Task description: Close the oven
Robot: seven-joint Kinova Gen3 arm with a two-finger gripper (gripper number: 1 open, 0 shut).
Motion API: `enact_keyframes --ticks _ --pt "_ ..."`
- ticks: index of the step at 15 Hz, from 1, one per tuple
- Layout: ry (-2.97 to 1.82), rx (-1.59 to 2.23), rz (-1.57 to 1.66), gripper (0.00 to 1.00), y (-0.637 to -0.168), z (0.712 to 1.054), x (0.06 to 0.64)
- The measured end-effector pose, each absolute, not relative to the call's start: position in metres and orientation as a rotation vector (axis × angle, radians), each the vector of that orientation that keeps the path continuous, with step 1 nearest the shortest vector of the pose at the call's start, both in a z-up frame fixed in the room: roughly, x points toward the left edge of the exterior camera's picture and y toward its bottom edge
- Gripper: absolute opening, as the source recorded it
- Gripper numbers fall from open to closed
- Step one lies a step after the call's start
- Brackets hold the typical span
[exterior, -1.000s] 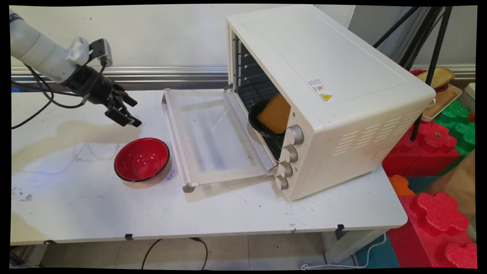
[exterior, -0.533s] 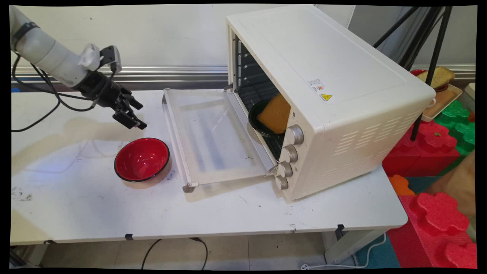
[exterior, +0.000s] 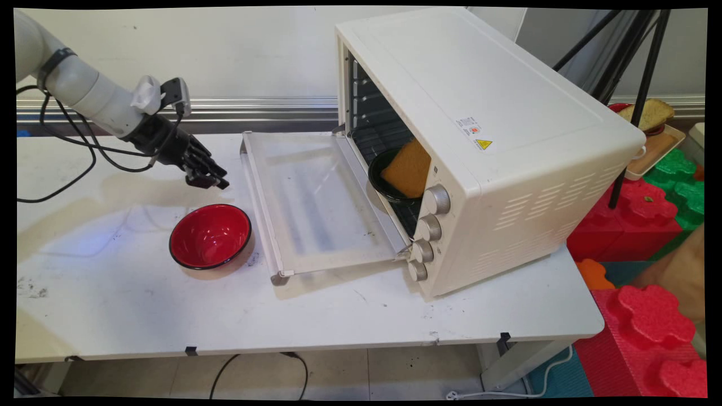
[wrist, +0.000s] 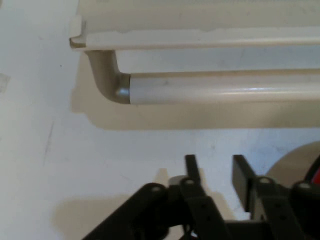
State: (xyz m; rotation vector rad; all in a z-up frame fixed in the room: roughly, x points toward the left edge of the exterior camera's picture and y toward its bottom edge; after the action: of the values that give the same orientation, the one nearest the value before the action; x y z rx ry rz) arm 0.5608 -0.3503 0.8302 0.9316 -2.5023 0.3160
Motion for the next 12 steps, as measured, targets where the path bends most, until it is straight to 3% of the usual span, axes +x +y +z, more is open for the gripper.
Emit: enact_keyframes --ticks 12 --pt "-2.454 0.898 0.296 0.0 -0.362 0.806 0.548"
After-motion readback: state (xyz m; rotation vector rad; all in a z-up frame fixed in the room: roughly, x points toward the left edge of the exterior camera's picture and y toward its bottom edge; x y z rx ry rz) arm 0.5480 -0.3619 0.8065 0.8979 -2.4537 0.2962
